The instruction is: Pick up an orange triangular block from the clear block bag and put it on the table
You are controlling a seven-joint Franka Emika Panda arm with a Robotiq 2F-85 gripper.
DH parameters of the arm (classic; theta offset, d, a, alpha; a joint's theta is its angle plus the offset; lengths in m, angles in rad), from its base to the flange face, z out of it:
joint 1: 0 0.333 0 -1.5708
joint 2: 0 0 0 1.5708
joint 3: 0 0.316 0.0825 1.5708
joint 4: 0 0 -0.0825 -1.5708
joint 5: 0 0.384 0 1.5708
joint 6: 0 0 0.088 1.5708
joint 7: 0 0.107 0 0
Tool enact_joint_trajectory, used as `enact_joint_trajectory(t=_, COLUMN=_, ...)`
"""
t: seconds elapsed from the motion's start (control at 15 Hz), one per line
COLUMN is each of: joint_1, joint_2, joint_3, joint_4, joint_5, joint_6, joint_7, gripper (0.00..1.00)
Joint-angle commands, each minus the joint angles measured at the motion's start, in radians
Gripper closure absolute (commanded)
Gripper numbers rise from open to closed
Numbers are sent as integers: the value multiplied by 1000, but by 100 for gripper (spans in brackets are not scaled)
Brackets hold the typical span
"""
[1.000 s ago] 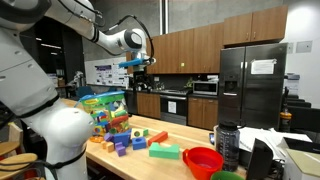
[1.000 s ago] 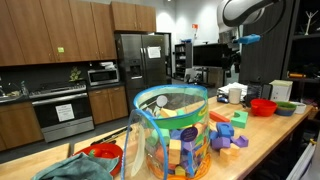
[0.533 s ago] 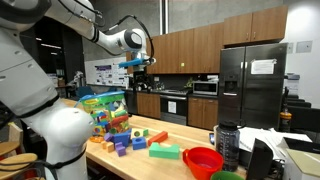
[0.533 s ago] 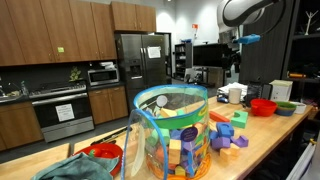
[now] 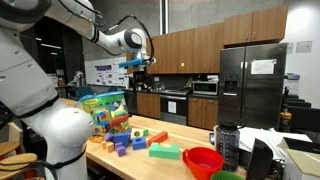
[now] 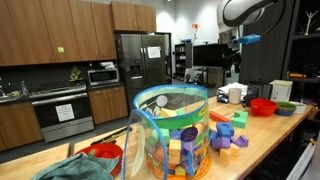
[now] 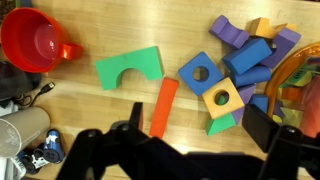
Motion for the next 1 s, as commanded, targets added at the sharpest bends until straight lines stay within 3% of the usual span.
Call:
enact_joint_trajectory(t=0.0, joint_1=7, joint_2=1, joint_3=-6, joint_4=3, joint_5=-2, joint_6=-3, joint_7=3, gripper=0)
enact_joint_trajectory(t=0.6, joint_1=7, joint_2=1, joint_3=-6, joint_4=3, joint_5=-2, joint_6=-3, joint_7=3, gripper=0)
enact_joint_trajectory(t=0.73, joint_1=-10, joint_2=39, joint_3=-10, joint_4=103, joint_5=-54, joint_6=46, joint_7=-2, gripper=0)
enact_joint_trajectory(t=0.93, joint_1=10, joint_2=92, joint_3=-11, joint_4=238, joint_5=-39, joint_6=92, joint_7=-21, gripper=0)
